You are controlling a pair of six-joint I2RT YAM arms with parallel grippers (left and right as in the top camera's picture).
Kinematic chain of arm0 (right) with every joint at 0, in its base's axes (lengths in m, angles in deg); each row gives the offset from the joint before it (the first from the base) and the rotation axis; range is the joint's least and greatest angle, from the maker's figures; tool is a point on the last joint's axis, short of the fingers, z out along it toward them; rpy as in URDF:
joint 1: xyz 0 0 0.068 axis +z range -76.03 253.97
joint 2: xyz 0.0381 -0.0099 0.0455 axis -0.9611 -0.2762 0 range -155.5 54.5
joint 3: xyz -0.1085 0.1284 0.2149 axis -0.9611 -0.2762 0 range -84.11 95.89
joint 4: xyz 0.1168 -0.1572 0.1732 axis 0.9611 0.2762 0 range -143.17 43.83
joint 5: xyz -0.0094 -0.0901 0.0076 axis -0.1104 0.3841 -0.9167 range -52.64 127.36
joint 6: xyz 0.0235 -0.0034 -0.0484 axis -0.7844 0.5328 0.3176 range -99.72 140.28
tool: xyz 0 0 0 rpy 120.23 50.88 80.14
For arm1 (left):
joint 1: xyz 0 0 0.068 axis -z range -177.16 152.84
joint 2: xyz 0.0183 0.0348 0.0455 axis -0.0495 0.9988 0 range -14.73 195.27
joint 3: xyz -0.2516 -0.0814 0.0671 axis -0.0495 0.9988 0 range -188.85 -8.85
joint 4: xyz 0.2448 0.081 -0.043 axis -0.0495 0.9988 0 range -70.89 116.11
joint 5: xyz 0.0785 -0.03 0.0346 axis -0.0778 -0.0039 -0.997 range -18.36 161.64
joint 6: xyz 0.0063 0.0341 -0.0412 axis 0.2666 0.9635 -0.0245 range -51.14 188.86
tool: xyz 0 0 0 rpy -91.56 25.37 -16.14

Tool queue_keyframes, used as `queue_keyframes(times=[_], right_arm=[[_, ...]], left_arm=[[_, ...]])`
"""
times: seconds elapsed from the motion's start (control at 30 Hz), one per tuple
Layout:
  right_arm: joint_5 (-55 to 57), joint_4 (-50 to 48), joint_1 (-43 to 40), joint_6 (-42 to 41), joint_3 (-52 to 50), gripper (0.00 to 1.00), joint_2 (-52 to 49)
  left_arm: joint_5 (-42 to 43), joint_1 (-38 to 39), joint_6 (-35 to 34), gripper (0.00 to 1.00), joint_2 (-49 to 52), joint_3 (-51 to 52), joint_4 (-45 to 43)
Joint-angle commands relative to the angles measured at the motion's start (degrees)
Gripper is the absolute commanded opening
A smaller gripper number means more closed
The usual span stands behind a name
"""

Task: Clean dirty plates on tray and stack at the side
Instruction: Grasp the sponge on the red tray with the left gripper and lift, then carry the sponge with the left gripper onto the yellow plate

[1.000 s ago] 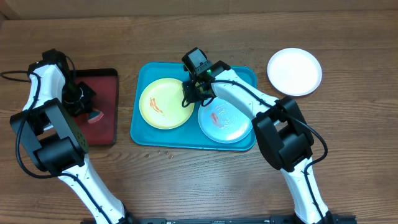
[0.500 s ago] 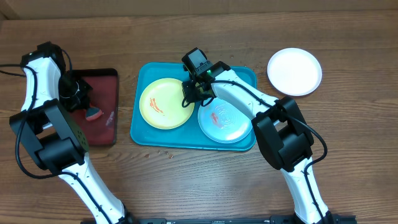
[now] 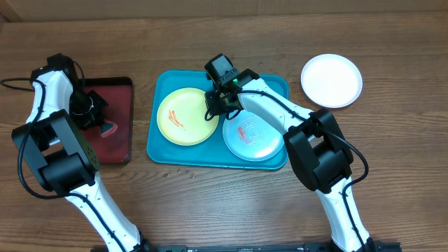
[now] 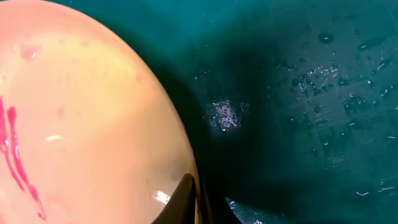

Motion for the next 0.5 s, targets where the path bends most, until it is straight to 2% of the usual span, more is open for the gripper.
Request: queue_keyframes(times=[0.0,0.23,0.37,0.47], right_arm=[[2.5,0.3,-0.9,-0.2,-1.7,0.04,-0.3],[2.5,-0.9,-0.8,-1.5,-1.7,0.04,-0.3],[2.5,-1.6,-0.8,-3.2,-1.7,0.04,-0.3],[2.6,-1.7,-0.8,-3.2,-1.8,0.04,-0.3]], left_arm=[[0.5,0.2,0.3,0.04,0.6,-3.2,4.5],[4.3,0.3,1.7,0.04,0.6,-19.0,18.3],[7.5,1.3,4.5,0.05,0.6,-25.4,22.5],[11.6,2.9,8.1,0.04,0.6,-26.5,23.7]])
